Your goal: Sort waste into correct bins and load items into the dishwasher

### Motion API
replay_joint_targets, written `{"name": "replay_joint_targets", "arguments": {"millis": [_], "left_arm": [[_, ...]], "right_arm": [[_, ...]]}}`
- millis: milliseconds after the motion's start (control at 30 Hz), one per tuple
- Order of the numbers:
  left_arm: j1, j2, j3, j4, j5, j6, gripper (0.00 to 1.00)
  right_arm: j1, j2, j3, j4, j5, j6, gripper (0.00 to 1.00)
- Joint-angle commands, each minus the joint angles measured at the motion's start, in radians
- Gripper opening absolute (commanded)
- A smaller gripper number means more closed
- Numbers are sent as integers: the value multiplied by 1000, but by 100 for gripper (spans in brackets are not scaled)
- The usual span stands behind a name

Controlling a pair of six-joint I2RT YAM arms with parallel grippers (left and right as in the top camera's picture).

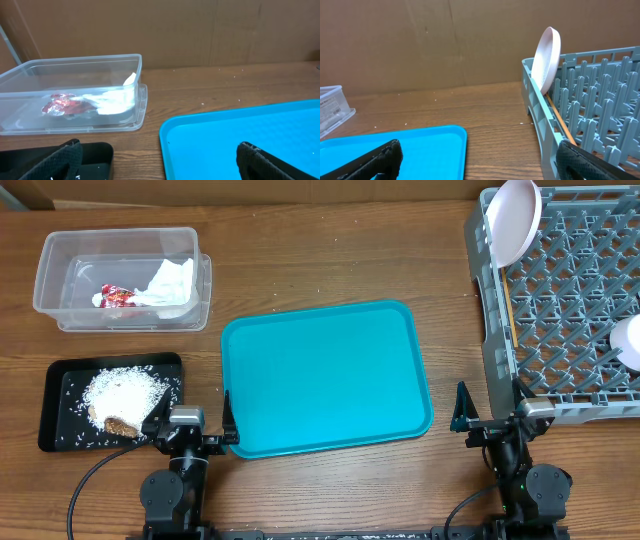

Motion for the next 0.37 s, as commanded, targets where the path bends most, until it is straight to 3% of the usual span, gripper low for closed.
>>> {"name": "replay_joint_targets", "arguments": {"millis": [0,333], "left_arm": [[10,-11,-8,4,-6,-10,100],[10,-11,-8,4,-6,-10,100]], "right_arm": [[-7,-8,-11,4,6,-3,100],[-7,-8,-11,4,6,-3,100]]}}
